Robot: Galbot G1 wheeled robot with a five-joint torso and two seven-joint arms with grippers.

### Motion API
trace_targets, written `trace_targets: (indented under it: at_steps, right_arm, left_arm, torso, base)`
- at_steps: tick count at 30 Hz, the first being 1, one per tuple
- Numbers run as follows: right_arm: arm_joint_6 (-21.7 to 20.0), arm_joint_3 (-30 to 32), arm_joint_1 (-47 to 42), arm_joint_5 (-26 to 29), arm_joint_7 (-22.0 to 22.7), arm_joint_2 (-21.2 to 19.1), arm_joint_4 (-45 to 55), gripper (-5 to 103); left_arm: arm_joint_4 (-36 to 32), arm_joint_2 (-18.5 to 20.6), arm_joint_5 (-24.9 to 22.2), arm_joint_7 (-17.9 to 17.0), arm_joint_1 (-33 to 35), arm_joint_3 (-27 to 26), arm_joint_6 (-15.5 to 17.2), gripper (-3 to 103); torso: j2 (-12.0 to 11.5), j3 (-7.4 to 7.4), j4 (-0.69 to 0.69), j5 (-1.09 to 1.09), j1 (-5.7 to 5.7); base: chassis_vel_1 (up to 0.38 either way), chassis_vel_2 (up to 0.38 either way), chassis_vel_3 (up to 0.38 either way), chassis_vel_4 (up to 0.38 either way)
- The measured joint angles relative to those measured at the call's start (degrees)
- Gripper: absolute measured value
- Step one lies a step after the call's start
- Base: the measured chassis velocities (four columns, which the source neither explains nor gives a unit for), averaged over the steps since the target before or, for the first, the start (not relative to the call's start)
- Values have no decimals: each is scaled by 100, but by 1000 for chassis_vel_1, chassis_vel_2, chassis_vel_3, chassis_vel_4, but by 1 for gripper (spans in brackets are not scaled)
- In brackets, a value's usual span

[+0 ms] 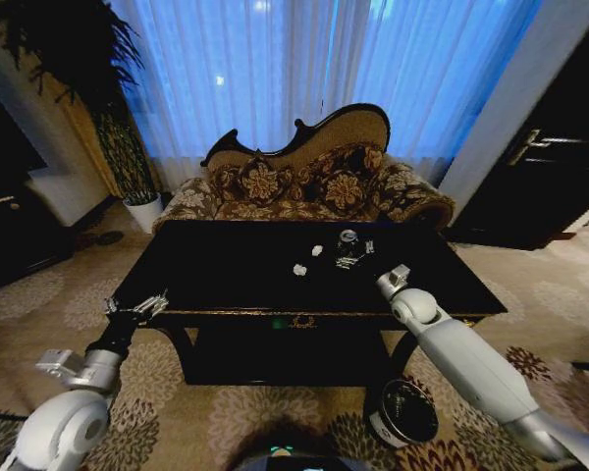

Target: Move to the front of the table and place the trash on the table into the trash bin.

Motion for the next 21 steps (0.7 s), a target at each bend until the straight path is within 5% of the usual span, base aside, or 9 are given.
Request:
trace_targets:
  at_steps: [21]
  right_arm:
    - [-30, 282, -220, 66, 41, -223, 314, 7]
  left_arm:
    - [-3, -3, 25, -16, -85, 136, 7, 100]
  torso:
    - [-2, 1, 0, -1, 2]
  base:
    - [0, 0, 0, 0]
